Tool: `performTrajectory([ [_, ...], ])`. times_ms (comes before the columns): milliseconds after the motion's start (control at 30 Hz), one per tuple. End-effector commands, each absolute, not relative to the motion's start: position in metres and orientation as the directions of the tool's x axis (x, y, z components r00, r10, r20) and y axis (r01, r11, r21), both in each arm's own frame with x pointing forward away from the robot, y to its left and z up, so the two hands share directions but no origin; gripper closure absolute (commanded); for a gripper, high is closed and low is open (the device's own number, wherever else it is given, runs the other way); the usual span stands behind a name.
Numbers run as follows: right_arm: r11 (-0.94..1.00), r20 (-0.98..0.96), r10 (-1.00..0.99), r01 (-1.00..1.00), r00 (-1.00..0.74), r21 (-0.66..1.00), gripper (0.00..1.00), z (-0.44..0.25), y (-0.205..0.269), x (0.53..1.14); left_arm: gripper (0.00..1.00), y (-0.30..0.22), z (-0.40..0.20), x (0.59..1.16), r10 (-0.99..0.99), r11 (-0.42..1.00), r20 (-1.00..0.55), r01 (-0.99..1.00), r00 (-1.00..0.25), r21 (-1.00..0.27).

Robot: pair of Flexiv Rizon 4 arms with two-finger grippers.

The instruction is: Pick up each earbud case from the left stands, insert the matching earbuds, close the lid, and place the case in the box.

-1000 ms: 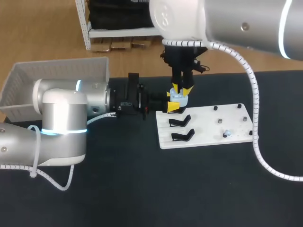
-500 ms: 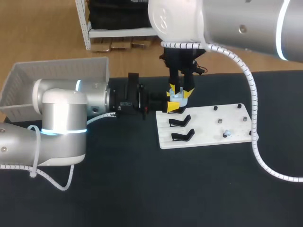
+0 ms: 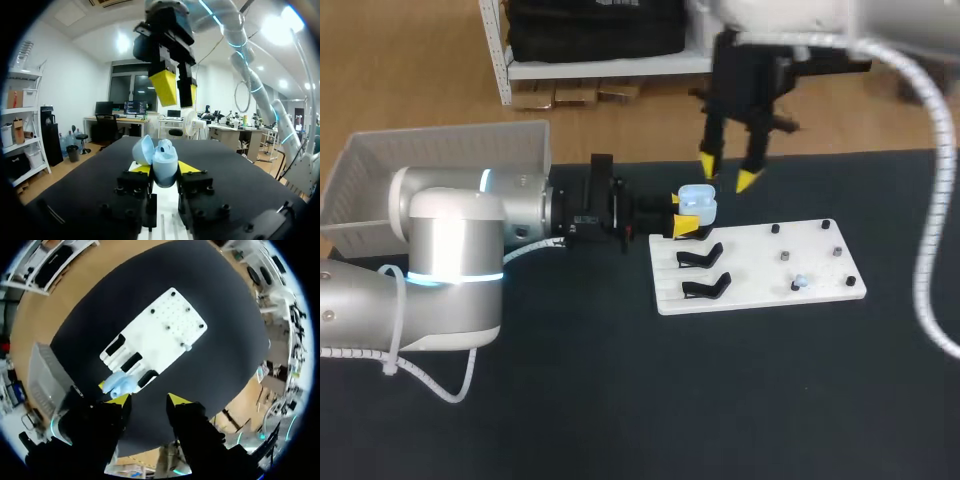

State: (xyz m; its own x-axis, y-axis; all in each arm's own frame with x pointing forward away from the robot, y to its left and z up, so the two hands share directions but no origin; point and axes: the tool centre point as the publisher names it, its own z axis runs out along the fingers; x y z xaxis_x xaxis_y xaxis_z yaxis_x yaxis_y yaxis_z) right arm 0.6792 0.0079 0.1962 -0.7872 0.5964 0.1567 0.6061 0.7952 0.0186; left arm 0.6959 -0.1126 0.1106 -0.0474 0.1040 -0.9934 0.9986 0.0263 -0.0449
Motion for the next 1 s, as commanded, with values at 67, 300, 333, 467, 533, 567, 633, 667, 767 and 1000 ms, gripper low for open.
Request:
performTrajectory([
  [67,0.840,0.060,0.474,0.472,-0.878,0.267,0.49,0.189,-0.036,0.637,1.00,-0.113,0.110,0.697,0.103,0.025,-0.994,0.999,-0.047,-0.045],
  [300,0.946,-0.138,0.284,0.254,-0.949,0.204,0.50,0.160,-0.055,0.619,1.00,-0.113,0.110,0.697,0.103,0.025,-0.994,0.999,-0.047,-0.045],
  [333,0.951,-0.142,0.266,0.236,-0.953,0.200,0.51,0.156,-0.058,0.617,1.00,-0.113,0.110,0.697,0.103,0.025,-0.994,0.999,-0.047,-0.045],
  [467,0.962,-0.162,0.220,0.186,-0.962,0.200,0.50,0.140,-0.074,0.614,1.00,-0.113,0.110,0.697,0.103,0.025,-0.994,0.999,-0.047,-0.045],
  [533,0.963,-0.165,0.210,0.175,-0.964,0.204,0.50,0.132,-0.079,0.615,1.00,-0.113,0.110,0.697,0.103,0.025,-0.994,0.999,-0.047,-0.045],
  [567,0.963,-0.165,0.210,0.175,-0.964,0.204,0.50,0.127,-0.082,0.616,1.00,-0.113,0.110,0.697,0.103,0.025,-0.994,0.999,-0.047,-0.045],
  [633,0.964,-0.164,0.208,0.173,-0.964,0.202,0.51,0.117,-0.085,0.618,1.00,-0.113,0.110,0.697,0.103,0.025,-0.994,0.999,-0.047,-0.045],
  [667,0.964,-0.163,0.206,0.172,-0.965,0.201,0.51,0.113,-0.085,0.619,1.00,-0.113,0.110,0.697,0.103,0.025,-0.994,0.999,-0.047,-0.045],
  [767,0.967,-0.163,0.197,0.163,-0.967,0.197,0.51,0.099,-0.083,0.620,1.00,-0.113,0.110,0.697,0.103,0.025,-0.994,0.999,-0.047,-0.045],
  [1000,0.971,-0.158,0.174,0.143,-0.972,0.193,0.50,0.077,-0.079,0.624,1.00,-0.113,0.110,0.697,0.103,0.025,-0.994,0.999,-0.047,-0.045],
])
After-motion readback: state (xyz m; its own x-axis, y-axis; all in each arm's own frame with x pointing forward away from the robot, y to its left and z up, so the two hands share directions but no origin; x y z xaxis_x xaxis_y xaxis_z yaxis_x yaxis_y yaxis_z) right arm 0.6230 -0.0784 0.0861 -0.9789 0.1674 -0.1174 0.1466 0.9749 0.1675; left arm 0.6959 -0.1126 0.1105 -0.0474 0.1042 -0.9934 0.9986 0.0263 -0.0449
